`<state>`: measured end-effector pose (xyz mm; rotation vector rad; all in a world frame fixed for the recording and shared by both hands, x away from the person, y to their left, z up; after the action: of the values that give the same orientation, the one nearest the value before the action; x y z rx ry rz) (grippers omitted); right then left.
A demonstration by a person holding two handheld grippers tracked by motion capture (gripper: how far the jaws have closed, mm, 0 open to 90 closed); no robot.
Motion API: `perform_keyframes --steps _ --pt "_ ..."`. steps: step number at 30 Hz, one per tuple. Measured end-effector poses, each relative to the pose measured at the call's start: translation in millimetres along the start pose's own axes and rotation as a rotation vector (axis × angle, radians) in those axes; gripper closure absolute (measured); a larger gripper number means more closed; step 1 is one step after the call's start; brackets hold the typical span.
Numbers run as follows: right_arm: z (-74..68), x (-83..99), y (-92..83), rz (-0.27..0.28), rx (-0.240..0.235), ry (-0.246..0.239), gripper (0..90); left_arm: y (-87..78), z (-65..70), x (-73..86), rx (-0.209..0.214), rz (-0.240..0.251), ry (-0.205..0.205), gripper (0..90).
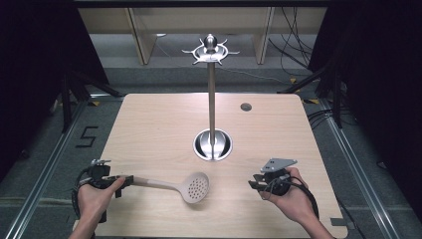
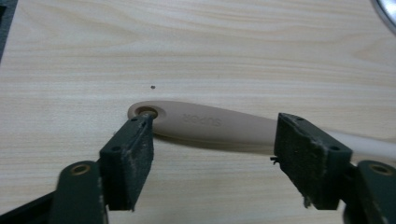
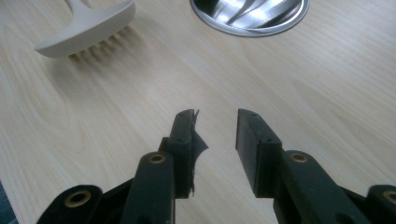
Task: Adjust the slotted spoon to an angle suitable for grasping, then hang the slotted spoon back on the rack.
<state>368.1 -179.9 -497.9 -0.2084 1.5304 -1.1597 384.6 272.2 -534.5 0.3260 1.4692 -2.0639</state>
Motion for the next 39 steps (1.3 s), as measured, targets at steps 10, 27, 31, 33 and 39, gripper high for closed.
perform_keyframes --steps 10,27,31,33,39 --pt "8.6 0.6 0.0 0.027 -0.009 0.001 66.4 6.7 -0.2 -12.6 -0.064 -0.057 -0.144 23.2" --pt "1.1 -2.5 2.7 0.029 -0.013 0.004 63.6 20.4 -11.4 -21.7 -0.124 -0.101 -0.268 22.3" --pt "0.2 -1.6 3.3 0.022 -0.021 0.010 63.4 23.6 -10.8 -19.9 -0.136 -0.112 -0.277 22.3" --pt "1.4 -0.3 3.8 0.023 -0.015 -0.002 63.2 25.8 -10.5 -19.2 -0.138 -0.118 -0.281 22.3" --pt "0.8 1.1 5.0 0.016 -0.024 0.011 62.6 32.0 -8.7 -18.6 -0.143 -0.123 -0.292 22.7"
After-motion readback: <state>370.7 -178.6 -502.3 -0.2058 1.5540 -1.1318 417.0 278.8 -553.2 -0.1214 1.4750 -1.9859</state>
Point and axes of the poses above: each handheld gripper's, and its own axes: y roughly forward along the jaws, x roughly out of its underside, z roughly to its right, the point moved 7 cm from there along y, roughly forward along the jaws, and after that the axes turned 14 degrees about -y, right-handed, at the moved point
